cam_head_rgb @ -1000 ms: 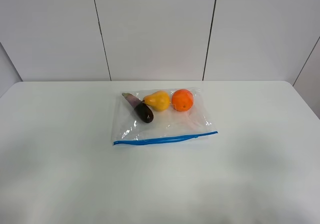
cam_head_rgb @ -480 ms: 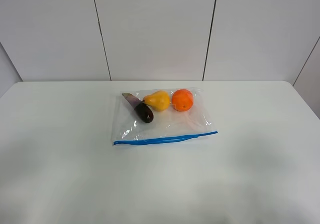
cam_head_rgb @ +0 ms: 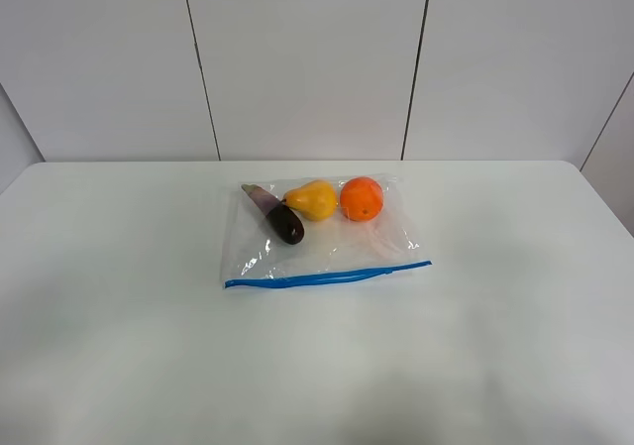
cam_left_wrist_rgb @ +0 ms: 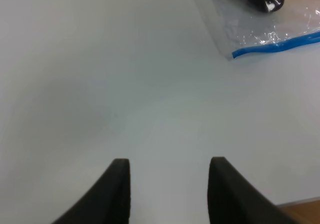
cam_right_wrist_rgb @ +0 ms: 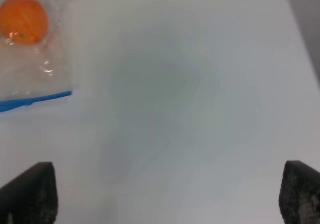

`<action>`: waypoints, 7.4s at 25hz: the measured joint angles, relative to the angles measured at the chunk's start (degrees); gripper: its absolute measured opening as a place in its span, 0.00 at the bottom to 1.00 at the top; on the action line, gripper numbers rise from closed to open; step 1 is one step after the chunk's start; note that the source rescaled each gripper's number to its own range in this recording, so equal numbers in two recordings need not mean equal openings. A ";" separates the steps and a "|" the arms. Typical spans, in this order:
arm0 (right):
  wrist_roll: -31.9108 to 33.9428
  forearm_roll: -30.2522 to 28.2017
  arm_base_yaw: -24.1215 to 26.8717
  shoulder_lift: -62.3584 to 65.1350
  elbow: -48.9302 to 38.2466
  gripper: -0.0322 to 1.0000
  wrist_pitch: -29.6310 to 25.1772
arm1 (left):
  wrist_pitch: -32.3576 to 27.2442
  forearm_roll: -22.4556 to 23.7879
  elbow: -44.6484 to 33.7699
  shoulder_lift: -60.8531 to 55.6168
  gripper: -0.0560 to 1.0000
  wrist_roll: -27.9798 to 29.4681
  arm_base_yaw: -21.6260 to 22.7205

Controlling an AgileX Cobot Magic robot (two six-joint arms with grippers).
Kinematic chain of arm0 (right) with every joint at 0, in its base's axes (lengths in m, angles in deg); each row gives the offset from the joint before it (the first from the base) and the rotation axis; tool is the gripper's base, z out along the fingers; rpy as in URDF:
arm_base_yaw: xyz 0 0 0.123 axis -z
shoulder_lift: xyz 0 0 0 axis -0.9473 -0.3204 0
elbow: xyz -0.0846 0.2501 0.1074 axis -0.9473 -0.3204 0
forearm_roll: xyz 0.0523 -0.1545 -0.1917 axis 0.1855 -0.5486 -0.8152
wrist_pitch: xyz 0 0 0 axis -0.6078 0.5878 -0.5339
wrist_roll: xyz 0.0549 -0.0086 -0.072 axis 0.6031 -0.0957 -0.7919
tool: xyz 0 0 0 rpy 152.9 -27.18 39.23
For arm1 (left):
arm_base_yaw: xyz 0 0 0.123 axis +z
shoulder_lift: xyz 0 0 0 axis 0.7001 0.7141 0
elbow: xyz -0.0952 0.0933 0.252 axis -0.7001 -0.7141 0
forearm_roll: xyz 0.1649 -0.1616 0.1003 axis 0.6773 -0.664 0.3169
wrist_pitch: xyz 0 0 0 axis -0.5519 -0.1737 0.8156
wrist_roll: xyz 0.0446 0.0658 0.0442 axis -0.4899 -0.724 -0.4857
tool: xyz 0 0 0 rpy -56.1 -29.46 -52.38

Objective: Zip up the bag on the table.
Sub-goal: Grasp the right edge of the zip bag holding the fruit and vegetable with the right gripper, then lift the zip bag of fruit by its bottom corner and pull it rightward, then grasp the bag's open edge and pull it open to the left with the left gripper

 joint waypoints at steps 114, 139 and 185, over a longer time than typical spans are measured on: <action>-29.70 44.72 -9.18 -99.21 42.72 0.03 -13.25 | 0.56 0.00 2.09 2.98 0.46 1.32 0.00; -22.95 57.65 -9.18 -92.41 43.00 0.03 -13.35 | 26.49 -31.15 17.51 61.42 0.52 -39.64 0.00; -18.10 57.64 -13.16 -90.59 43.00 0.03 -13.35 | 72.94 -57.58 32.67 109.20 0.89 -83.86 -38.35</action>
